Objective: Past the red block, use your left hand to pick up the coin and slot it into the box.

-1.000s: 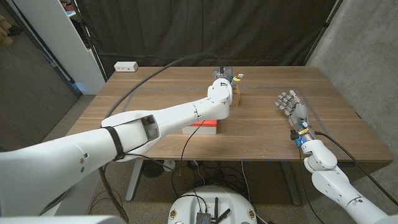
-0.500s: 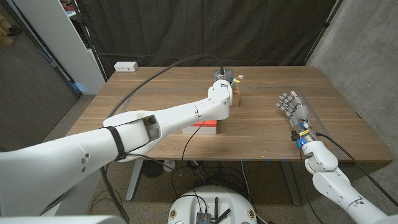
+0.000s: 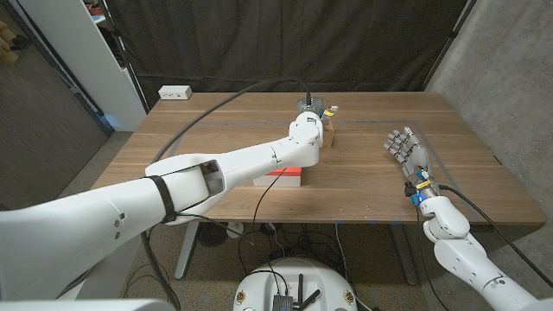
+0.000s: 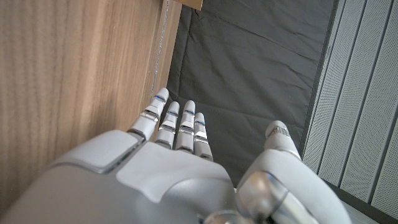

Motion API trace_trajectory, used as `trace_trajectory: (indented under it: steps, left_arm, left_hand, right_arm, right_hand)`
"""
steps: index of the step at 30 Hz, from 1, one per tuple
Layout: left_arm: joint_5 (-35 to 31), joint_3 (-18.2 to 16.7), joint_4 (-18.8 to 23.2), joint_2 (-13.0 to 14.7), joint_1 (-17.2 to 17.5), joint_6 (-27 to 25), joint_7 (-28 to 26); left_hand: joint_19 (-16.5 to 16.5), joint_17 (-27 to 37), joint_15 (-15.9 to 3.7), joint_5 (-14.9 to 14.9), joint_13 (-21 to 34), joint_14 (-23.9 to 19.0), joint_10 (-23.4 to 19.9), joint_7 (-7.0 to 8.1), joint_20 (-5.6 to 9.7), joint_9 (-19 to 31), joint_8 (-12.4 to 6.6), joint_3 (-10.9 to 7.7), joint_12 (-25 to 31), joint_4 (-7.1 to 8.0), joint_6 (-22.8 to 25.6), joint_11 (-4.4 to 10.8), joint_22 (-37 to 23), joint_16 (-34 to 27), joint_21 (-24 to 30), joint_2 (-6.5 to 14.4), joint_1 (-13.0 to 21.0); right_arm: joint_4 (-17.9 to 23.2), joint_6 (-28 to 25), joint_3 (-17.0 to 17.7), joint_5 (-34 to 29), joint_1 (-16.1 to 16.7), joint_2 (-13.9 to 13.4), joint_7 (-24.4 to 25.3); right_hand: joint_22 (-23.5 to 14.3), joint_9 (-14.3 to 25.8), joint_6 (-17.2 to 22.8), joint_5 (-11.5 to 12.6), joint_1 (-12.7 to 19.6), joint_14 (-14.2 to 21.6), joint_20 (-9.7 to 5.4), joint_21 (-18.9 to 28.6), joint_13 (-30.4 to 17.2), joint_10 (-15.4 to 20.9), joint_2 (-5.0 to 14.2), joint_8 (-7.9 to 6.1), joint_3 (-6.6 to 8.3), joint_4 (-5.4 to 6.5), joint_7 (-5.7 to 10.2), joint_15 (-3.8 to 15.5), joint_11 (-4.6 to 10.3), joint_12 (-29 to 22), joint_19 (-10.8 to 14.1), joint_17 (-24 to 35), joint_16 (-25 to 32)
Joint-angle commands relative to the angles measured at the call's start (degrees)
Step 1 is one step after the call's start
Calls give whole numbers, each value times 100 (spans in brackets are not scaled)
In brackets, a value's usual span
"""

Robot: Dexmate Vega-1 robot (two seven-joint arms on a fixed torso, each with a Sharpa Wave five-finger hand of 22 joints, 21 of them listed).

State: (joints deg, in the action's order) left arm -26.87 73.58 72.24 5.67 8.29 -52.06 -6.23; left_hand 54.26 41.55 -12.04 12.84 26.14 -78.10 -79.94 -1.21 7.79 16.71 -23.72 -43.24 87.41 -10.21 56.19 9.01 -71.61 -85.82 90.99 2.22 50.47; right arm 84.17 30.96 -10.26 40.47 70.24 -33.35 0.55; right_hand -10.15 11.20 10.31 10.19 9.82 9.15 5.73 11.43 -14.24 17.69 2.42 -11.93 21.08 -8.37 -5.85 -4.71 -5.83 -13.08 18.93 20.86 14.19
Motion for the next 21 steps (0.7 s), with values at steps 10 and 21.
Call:
trace_trajectory:
  steps: [10, 21]
  left_arm:
    - [173, -43, -406, -144, 24, 301, -52]
    - [199, 1, -237, 10, -24, 310, 205]
  left_hand:
    - [40, 33, 4, 49, 0, -30, -19, -112, 410, 354, 2, -49, -8, -13, 633, 41, 1, -52, -6, 10, 5]
    - [110, -92, 1, 44, -24, -66, -90, 29, 407, 237, 134, 115, 32, 70, 539, 190, 17, -38, -37, -230, -363]
  right_arm:
    - [-18, -32, -37, -4, -23, 29, 4]
    - [11, -31, -53, -31, -24, 39, 34]
  right_hand:
    - [-7, -2, 62, 10, 42, 59, 43, 10, -17, 61, -1, 12, -31, -2, 19, 4, 8, 5, 20, 29, -13]
    - [-7, -1, 63, 11, 45, 60, 44, 10, -20, 58, -1, 12, -33, -2, 23, -7, 5, 7, 21, 30, -14]
